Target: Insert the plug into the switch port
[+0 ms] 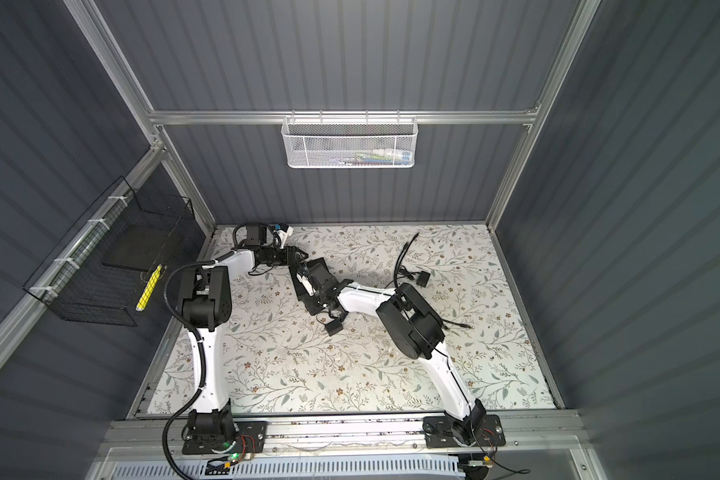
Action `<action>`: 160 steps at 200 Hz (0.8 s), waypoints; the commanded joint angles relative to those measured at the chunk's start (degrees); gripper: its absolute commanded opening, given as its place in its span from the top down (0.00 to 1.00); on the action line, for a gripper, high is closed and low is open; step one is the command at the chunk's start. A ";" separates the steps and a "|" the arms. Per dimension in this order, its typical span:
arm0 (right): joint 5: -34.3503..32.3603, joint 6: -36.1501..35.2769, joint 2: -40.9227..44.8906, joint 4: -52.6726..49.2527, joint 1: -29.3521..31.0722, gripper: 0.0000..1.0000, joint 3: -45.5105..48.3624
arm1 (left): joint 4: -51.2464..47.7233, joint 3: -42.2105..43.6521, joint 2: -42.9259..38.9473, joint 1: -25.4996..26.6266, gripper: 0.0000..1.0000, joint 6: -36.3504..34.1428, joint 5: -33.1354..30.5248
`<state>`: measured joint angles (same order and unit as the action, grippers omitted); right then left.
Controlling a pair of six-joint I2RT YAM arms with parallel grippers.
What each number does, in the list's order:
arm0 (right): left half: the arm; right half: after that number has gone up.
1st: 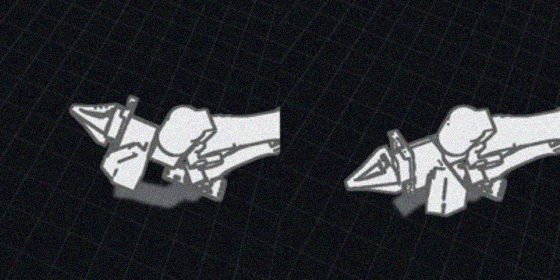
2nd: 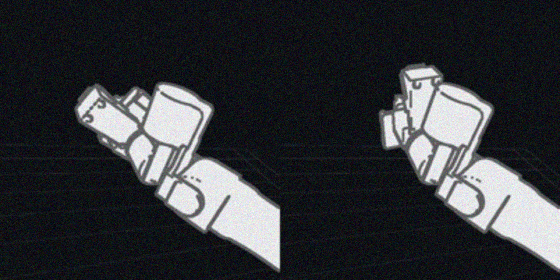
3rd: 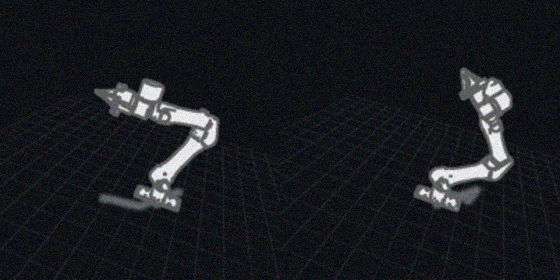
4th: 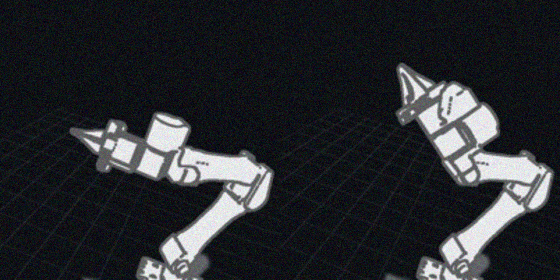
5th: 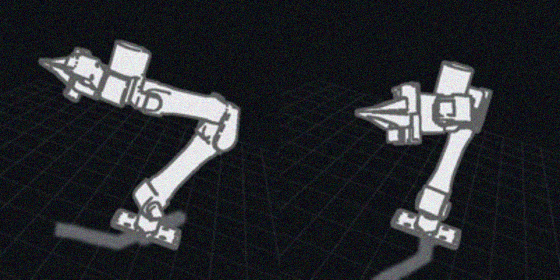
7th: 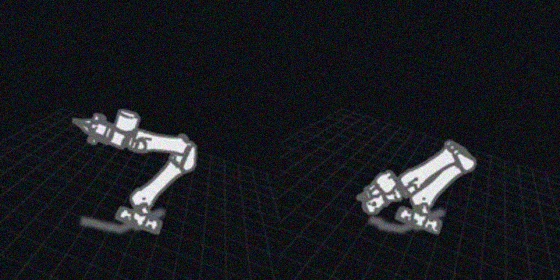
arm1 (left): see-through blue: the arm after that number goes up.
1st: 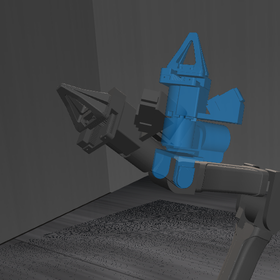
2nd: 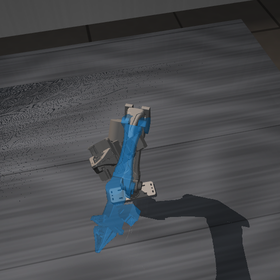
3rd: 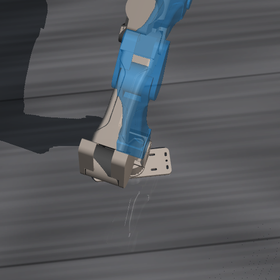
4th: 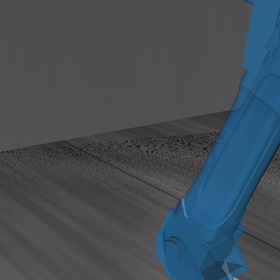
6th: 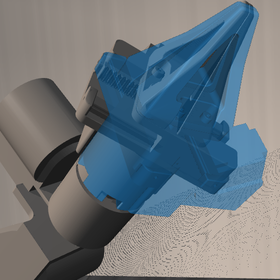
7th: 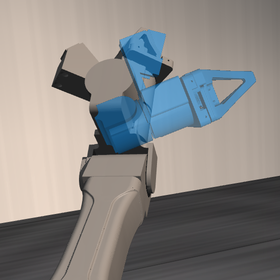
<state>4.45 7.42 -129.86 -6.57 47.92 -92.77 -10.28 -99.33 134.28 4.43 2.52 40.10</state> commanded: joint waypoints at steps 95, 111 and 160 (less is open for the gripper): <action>-1.92 -0.64 0.31 0.67 -0.81 0.91 -0.77 | -5.18 2.19 -2.02 0.50 0.49 -4.74 1.41; -2.07 -0.57 0.40 0.66 -0.79 0.91 -0.74 | -5.19 3.73 -2.95 0.50 0.49 -4.73 1.28; -2.78 -0.21 1.27 0.82 -0.80 0.91 0.68 | -5.54 7.86 -5.15 0.50 0.50 -3.96 0.94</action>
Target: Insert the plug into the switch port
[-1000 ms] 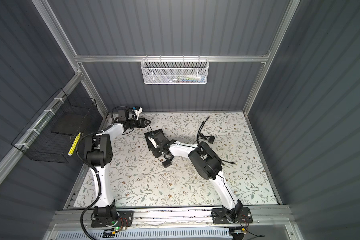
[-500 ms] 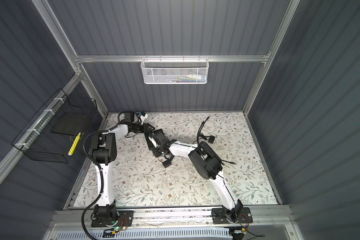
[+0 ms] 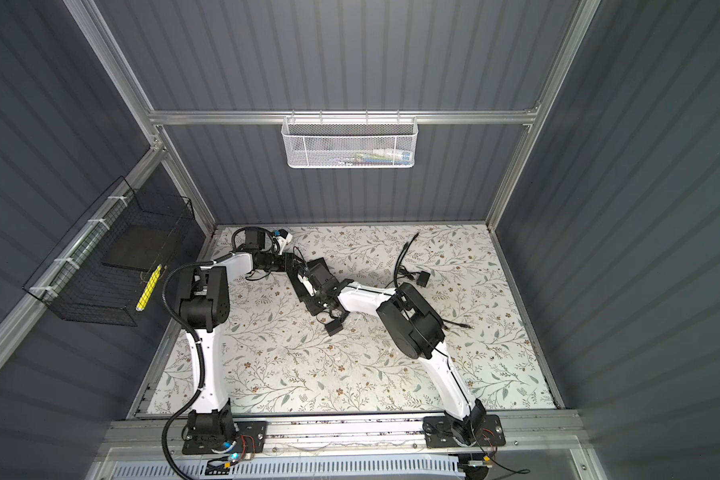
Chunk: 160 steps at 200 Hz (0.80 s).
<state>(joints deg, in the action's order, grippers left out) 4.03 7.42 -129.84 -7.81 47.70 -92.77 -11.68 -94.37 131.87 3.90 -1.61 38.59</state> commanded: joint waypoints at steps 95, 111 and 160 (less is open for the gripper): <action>-2.47 -2.78 2.56 3.62 -2.00 0.92 2.33 | -7.07 6.33 -5.46 1.46 0.52 -0.55 1.52; -2.06 -3.20 2.75 3.34 -2.26 0.92 2.15 | -7.63 6.52 -5.51 1.93 0.52 -0.92 0.89; 0.07 -3.77 2.46 2.13 -2.52 0.92 0.97 | -8.48 7.07 -5.84 2.69 0.52 -1.63 -0.40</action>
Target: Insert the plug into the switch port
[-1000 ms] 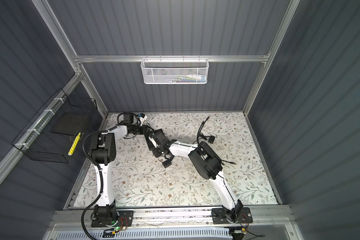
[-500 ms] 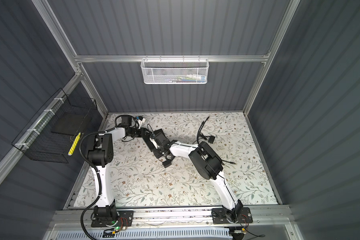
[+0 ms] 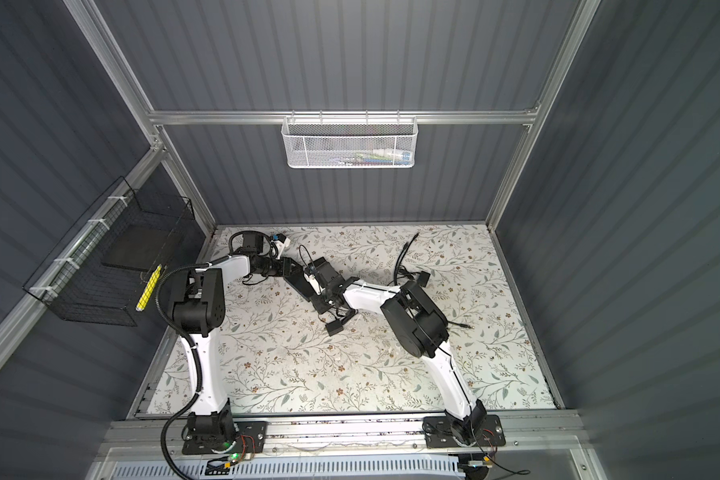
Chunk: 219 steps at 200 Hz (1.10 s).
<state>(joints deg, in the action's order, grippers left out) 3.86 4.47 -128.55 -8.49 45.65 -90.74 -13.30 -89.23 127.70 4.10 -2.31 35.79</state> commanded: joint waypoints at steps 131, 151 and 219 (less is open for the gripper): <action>4.22 -7.41 0.37 -8.91 -0.47 0.90 -6.18 | -7.90 2.53 -3.10 4.17 0.53 -3.12 1.06; 3.19 -6.29 0.89 -7.90 -0.47 0.90 -5.03 | -7.44 3.53 -3.59 4.23 0.52 -3.14 0.82; 2.99 -5.52 1.67 -7.78 -0.74 0.90 -5.12 | -6.65 5.37 -4.76 4.49 0.53 -3.16 -0.73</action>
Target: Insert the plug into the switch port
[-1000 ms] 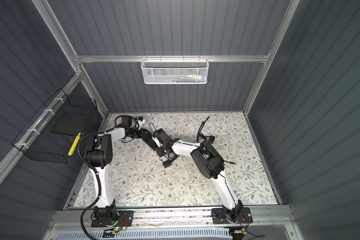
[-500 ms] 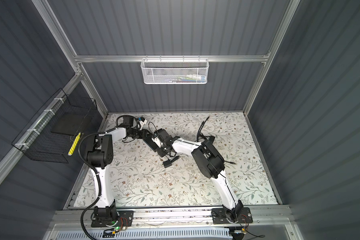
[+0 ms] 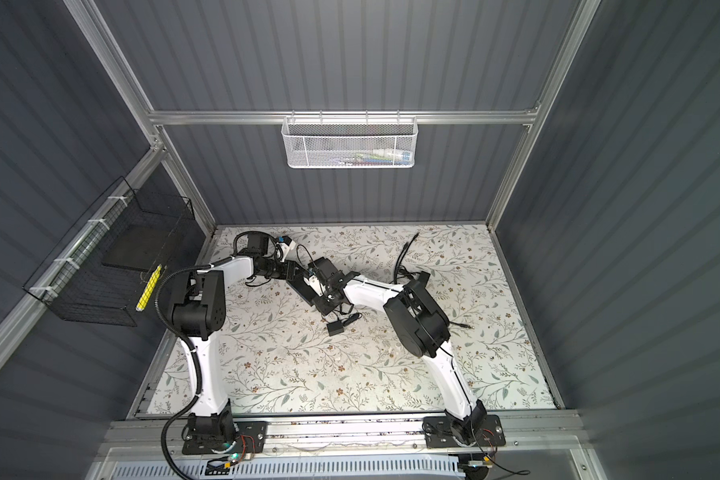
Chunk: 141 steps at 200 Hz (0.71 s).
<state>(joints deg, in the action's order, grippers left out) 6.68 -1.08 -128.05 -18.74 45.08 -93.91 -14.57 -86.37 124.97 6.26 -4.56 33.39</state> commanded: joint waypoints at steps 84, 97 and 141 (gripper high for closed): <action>1.99 -0.90 0.87 -6.03 -0.17 0.90 -7.22 | -5.64 3.40 -2.98 4.01 0.53 -1.22 -0.01; 1.63 -0.68 1.31 -5.57 -0.16 0.90 -6.99 | -5.64 3.49 -2.98 4.12 0.53 -1.09 -0.27; 0.51 1.37 0.96 -0.87 -0.15 0.91 -4.80 | -5.90 3.83 -2.89 4.35 0.52 -0.55 0.29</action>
<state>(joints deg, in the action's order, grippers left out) 7.60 -1.08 -128.05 -28.56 44.97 -98.37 -14.55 -84.47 123.22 8.60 -4.99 31.09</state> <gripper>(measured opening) 0.098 0.475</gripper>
